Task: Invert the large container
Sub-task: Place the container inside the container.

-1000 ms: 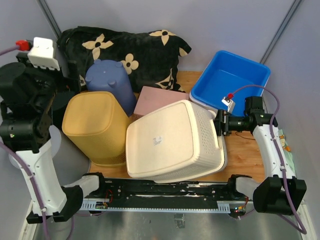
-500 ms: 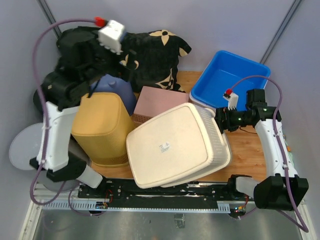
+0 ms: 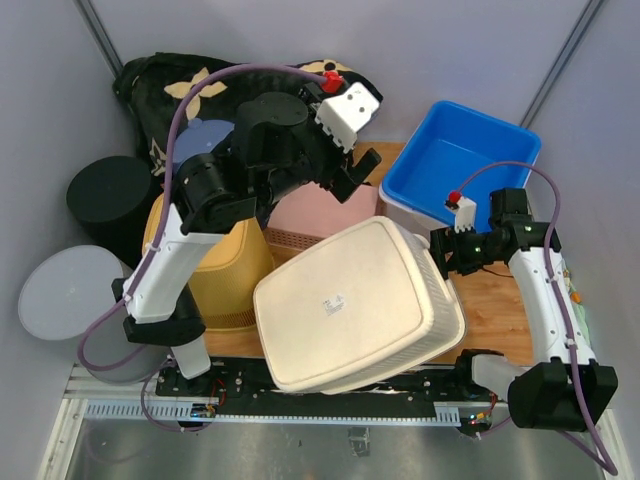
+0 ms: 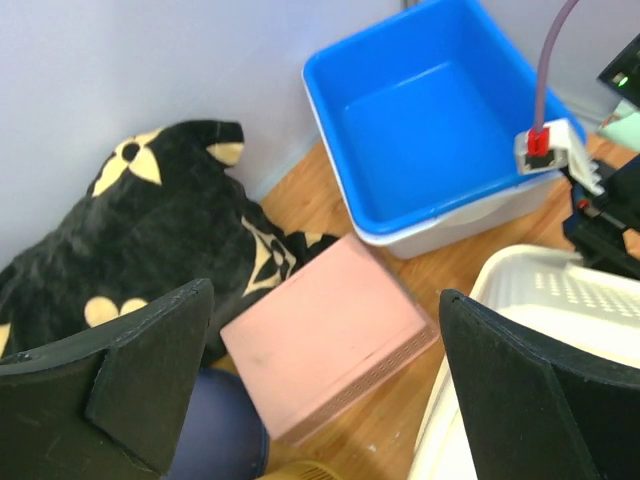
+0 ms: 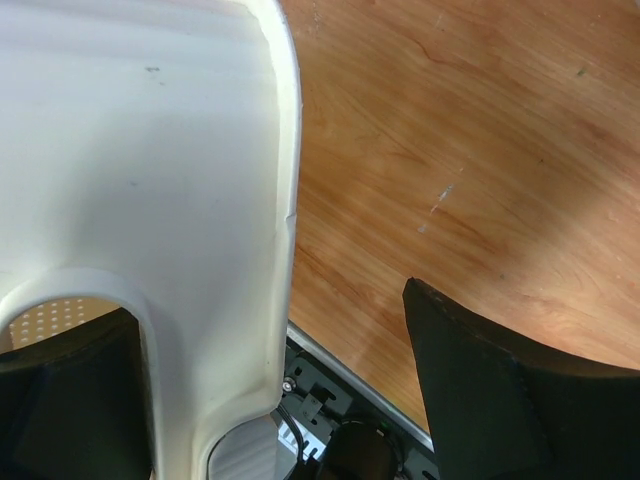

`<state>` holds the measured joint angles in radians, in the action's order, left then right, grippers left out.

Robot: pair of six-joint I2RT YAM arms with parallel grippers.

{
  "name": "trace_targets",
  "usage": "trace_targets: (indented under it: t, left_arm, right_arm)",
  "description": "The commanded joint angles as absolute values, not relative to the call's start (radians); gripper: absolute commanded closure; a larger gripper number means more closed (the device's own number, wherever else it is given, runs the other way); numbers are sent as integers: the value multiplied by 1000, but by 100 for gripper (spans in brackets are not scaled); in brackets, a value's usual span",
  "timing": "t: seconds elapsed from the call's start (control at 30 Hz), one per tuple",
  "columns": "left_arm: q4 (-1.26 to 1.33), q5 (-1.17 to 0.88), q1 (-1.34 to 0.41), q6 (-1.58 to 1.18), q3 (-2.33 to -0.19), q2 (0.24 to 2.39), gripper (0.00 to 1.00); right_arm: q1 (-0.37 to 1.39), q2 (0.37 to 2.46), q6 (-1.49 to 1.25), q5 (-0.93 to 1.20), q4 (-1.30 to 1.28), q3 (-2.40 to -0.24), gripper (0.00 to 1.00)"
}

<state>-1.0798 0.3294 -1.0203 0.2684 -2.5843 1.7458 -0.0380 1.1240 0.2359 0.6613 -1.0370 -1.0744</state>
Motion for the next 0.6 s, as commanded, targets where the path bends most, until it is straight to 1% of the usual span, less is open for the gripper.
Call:
trace_targets:
  t: [0.0, 0.1, 0.2, 0.3, 0.37, 0.47, 0.57]
  left_arm:
    - [-1055, 348, -1103, 284, -2660, 1748, 1]
    - [-1083, 299, -1192, 269, -2621, 1761, 1]
    - [-1079, 321, -1277, 259, -2553, 1823, 1]
    - [-1066, 313, -1340, 276, -2605, 1899, 1]
    - [-1024, 302, -1357, 306, -2628, 1915, 1]
    - [-892, 316, -1358, 342, -2546, 1893, 1]
    - [-852, 323, -1362, 355, -2523, 1932, 1]
  right_arm:
    - [-15, 1071, 408, 444, -993, -1051, 15]
    - [-15, 1068, 411, 451, -972, -1042, 15]
    - [-15, 1083, 411, 467, -970, -1042, 15]
    - [-15, 1096, 401, 472, -969, -1041, 15]
    - [-14, 1098, 396, 463, -970, -1041, 15]
    - [-10, 1102, 399, 453, -977, -1044, 15]
    - [-5, 1102, 397, 451, -988, -1049, 15]
